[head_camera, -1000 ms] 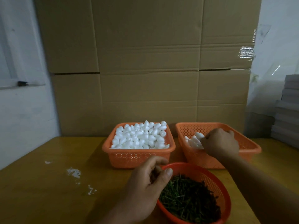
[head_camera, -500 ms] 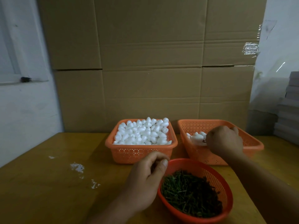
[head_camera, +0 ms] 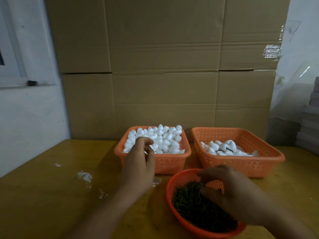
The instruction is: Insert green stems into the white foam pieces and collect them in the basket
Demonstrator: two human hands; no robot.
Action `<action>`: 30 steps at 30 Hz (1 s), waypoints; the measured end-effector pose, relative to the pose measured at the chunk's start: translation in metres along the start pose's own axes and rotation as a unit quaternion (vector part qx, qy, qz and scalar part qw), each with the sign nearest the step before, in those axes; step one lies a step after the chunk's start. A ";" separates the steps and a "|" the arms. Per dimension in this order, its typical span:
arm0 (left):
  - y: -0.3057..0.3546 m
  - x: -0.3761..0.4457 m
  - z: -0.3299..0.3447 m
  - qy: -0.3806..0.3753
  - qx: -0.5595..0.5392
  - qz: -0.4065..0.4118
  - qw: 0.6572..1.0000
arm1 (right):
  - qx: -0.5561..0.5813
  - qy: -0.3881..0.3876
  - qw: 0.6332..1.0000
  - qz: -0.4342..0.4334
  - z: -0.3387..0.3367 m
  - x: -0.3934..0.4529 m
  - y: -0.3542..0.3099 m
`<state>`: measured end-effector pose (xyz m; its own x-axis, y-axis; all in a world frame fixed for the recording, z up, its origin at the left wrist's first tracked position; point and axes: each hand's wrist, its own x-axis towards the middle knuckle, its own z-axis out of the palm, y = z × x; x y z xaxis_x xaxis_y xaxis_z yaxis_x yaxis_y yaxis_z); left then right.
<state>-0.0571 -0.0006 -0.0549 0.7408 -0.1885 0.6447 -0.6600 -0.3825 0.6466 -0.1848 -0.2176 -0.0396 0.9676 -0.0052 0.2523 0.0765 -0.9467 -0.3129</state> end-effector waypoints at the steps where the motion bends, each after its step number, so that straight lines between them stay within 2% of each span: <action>1: -0.004 0.013 -0.002 0.001 0.033 -0.002 0.999 | -0.006 -0.017 1.000 -0.005 0.000 -0.002 0.000; 4: -0.021 0.056 -0.005 -0.047 0.135 -0.047 0.989 | -0.015 -0.033 0.999 -0.029 -0.001 -0.004 0.000; 7: -0.037 0.092 -0.008 -0.126 0.232 -0.062 0.962 | -0.018 -0.037 0.998 -0.043 -0.003 -0.006 0.000; 11: -0.052 0.122 -0.005 -0.234 0.310 -0.057 0.920 | -0.019 -0.033 0.999 -0.026 0.000 -0.007 0.003; 17: -0.065 0.139 0.007 -0.306 0.386 -0.046 0.869 | -0.020 -0.028 0.999 -0.037 0.003 -0.006 0.002; 24: -0.071 0.141 0.022 -0.339 0.457 -0.027 0.822 | -0.028 -0.019 0.999 -0.035 0.006 -0.005 0.004; 30: -0.079 0.138 0.026 -0.317 0.457 -0.026 0.830 | -0.031 -0.019 0.999 -0.034 0.006 -0.005 0.006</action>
<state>0.1005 -0.0198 -0.0275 0.8731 -0.4786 0.0932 -0.4699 -0.8769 -0.1008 -0.1877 -0.2210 -0.0485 0.9692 0.0711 0.2357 0.1287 -0.9625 -0.2390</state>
